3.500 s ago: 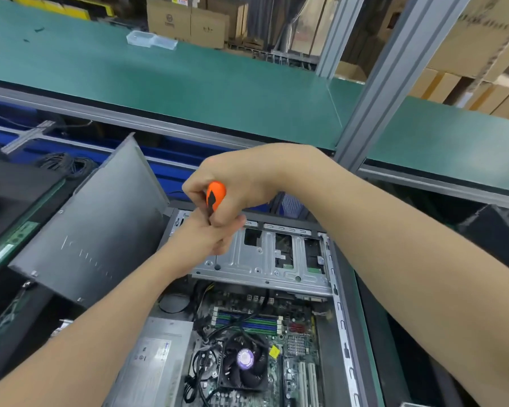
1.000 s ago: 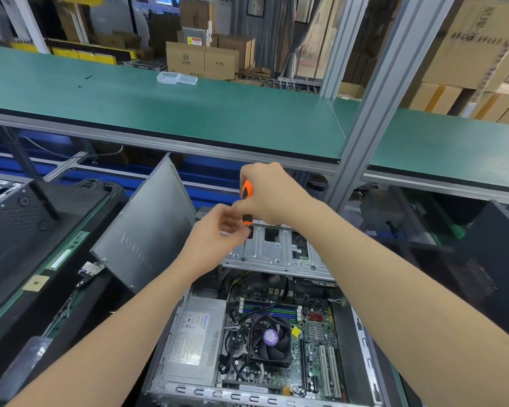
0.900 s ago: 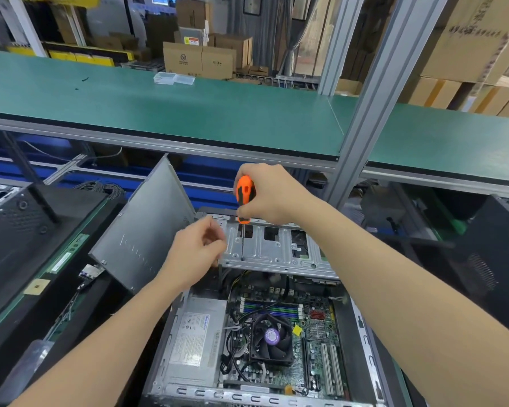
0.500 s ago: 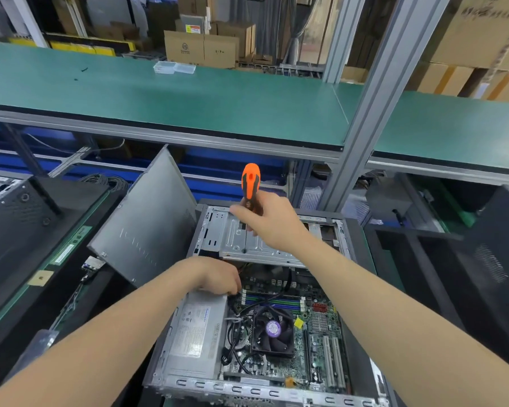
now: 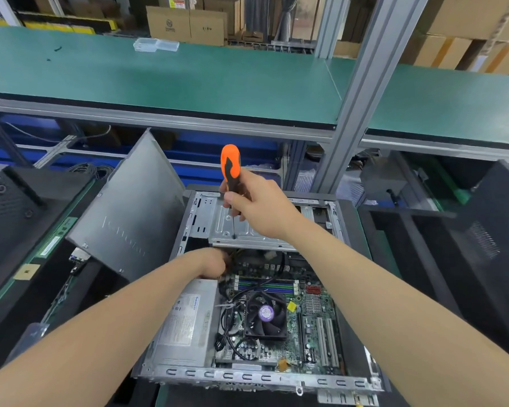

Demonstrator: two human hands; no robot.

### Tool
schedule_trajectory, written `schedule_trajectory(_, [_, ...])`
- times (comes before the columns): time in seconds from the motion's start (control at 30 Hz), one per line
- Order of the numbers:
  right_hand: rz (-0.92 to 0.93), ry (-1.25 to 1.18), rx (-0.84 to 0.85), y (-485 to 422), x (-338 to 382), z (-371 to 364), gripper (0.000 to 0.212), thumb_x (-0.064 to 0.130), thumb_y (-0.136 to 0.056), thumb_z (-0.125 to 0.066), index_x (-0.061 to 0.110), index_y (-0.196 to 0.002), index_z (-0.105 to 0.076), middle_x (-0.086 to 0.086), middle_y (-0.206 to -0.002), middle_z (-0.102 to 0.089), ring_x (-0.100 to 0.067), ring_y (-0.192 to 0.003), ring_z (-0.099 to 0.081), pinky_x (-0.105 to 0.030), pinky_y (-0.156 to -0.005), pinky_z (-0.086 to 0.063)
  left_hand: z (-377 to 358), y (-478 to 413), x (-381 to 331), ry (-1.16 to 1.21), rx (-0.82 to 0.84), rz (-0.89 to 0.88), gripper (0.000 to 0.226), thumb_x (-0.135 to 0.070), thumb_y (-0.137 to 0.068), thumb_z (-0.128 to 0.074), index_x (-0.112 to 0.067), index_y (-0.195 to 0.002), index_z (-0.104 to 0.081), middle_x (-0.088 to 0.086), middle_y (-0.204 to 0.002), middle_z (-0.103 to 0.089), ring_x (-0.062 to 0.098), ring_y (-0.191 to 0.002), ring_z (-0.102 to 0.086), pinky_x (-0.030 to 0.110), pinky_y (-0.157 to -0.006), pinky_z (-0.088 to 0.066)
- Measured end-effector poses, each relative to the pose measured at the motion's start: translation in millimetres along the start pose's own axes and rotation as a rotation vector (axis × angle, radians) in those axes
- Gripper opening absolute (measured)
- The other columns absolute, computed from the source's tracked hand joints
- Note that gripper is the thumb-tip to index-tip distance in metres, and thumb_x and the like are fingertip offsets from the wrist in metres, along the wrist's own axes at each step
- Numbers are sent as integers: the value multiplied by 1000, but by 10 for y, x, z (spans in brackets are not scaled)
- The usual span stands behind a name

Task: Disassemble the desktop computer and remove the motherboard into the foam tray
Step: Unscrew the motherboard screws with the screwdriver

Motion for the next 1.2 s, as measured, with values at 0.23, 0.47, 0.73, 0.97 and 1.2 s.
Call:
schedule_trajectory(0.23, [14, -14, -72, 25, 33, 51, 8, 17, -105, -53, 18, -112, -58, 2, -90, -71, -10, -72, -69, -36, -79, -61, -8, 29, -34, -26, -44, -25, 46, -5, -103, -44, -10, -148, -53, 14, -149, -54, 30, -131, -55, 37, -107, -47])
schedule_trajectory(0.47, [12, -22, -146, -38, 104, 244, 6, 18, -105, -52, 18, -108, -57, 1, -86, -72, -14, -69, -70, -42, -77, -62, -10, 29, -16, -21, -59, -5, 42, -11, -103, -51, -12, -145, -56, 11, -136, -63, 23, -109, -59, 34, -94, -51])
schedule_trajectory(0.73, [-25, -49, -165, -59, 92, 310, 7, 16, -105, -52, 14, -110, -58, -4, -89, -72, -19, -73, -72, -41, -76, -63, 18, 87, -60, 90, -74, -56, 53, -12, -107, -45, -20, -158, -34, 13, -125, -65, 24, -102, -63, 27, -74, -50])
schedule_trajectory(0.97, [-46, -49, -163, -86, 87, 346, 7, 16, -106, -51, 14, -110, -57, -3, -90, -73, -18, -72, -72, -36, -74, -64, 18, 90, -29, 166, -83, 1, 48, -32, -111, -43, -4, -149, -44, 15, -125, -71, 26, -121, -64, 35, -104, -47])
schedule_trajectory(1.2, [-60, -49, -173, -99, 67, 361, 9, 17, -107, -52, 13, -111, -58, -2, -89, -73, -17, -70, -72, -37, -73, -64, 21, 67, -18, 92, -131, -19, 40, -31, -107, -52, -5, -137, -57, 15, -131, -66, 28, -119, -65, 36, -100, -52])
Point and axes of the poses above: each hand's wrist, its own y-axis away from the middle knuckle, its own z-axis out of the back of the hand, x = y × z, the point moved 6 cm from there along -y, towards the middle knuckle
